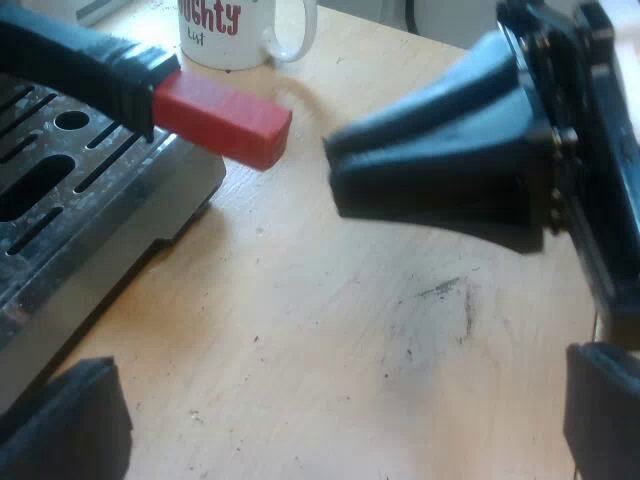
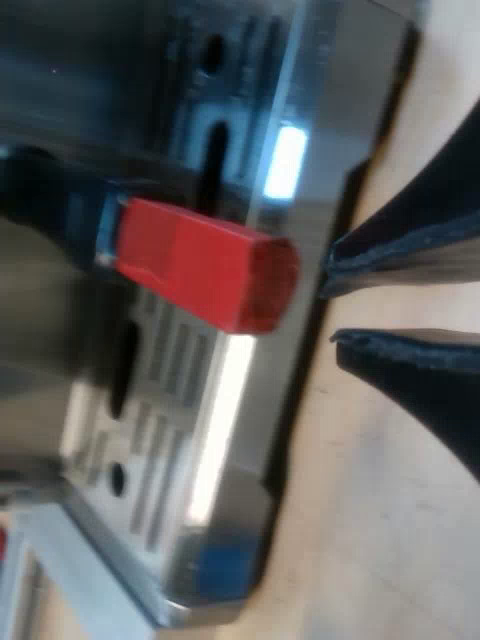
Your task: Grind coffee beans and then tamp
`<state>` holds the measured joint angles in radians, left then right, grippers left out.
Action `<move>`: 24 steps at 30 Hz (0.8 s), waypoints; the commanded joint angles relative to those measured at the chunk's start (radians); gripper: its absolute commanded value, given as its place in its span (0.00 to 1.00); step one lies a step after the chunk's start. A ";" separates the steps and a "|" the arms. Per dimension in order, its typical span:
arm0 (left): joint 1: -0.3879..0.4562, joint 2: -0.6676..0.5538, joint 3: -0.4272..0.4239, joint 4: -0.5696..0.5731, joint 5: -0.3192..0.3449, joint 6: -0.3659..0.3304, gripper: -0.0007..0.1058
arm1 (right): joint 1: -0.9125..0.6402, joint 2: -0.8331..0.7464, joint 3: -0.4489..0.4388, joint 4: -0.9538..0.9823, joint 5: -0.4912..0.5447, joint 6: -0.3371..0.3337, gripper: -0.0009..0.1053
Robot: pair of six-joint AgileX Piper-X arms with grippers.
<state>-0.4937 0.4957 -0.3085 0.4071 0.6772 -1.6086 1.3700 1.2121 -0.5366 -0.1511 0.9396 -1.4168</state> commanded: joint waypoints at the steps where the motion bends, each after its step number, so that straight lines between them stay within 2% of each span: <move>1: 0.000 -0.001 -0.002 -0.010 0.016 0.006 0.86 | 0.021 -0.008 -0.008 0.061 0.023 0.041 0.16; 5: 0.000 -0.001 -0.002 -0.010 0.016 0.006 0.86 | 0.043 -0.008 -0.008 0.082 0.025 0.051 0.16; 8: 0.000 -0.001 -0.002 -0.010 0.016 0.006 0.86 | 0.069 -0.016 -0.008 0.082 0.044 0.051 0.25; 13: 0.000 -0.006 -0.002 -0.010 0.016 0.006 0.86 | 0.123 -0.066 -0.018 0.092 0.138 0.043 0.62; 15: 0.000 -0.021 -0.002 -0.010 0.016 0.006 0.86 | 0.123 -0.088 -0.032 0.121 0.138 0.043 0.67; 21: 0.000 -0.120 -0.002 -0.010 0.016 0.006 0.86 | 0.119 -0.130 -0.127 0.304 0.134 0.050 0.67; 24: 0.000 -0.168 -0.002 -0.010 0.016 0.006 0.86 | 0.104 -0.130 -0.224 0.471 0.096 0.138 0.67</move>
<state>-0.4937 0.3339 -0.3085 0.4092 0.6799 -1.6086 1.4779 1.0875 -0.7475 0.2834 1.0344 -1.2847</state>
